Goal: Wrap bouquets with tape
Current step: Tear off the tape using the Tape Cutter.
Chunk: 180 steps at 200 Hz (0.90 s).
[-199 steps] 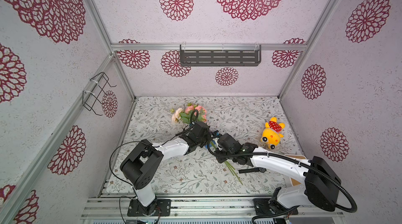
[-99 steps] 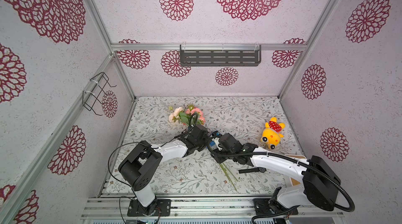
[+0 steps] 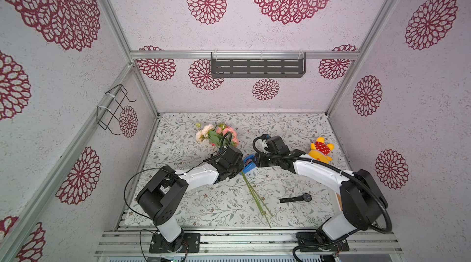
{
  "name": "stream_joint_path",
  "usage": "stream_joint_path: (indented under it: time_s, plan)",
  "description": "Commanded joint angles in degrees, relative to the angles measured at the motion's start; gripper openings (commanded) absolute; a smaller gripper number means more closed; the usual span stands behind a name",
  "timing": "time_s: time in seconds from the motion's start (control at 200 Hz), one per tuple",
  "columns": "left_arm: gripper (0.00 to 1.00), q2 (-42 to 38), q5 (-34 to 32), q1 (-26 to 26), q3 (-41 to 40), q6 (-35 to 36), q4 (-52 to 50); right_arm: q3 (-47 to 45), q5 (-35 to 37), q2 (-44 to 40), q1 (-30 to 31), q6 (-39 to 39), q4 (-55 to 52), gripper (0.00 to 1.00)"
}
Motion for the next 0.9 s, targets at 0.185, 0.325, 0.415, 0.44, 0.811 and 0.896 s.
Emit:
stream_joint_path:
  time_s: [0.185,0.325,0.415,0.44,0.811,0.896]
  plan:
    - [0.0,-2.48,-1.28,0.58,0.63,2.3,-0.57,8.28,6.54,10.19,-0.66,-1.92,-5.32,0.45]
    - [0.0,-4.49,-2.03,1.03,-0.61,2.63,-2.39,7.74,8.4,11.35,-0.74,-1.5,-6.12,0.4]
    - [0.0,-5.36,-2.57,1.01,-0.5,3.8,-5.04,7.89,8.83,12.24,-0.92,-0.97,-6.92,0.35]
    - [0.0,-5.4,-2.7,1.0,-0.61,3.97,-5.39,7.83,8.81,12.42,-0.92,-0.83,-6.91,0.34]
    - [0.0,-3.72,-3.03,0.13,-2.48,1.89,-7.0,6.05,6.72,13.04,-0.92,1.11,-4.34,0.31]
    - [0.0,-3.26,-3.72,0.19,-2.38,2.34,-7.46,5.8,6.07,13.09,-0.92,1.31,-3.75,0.31]
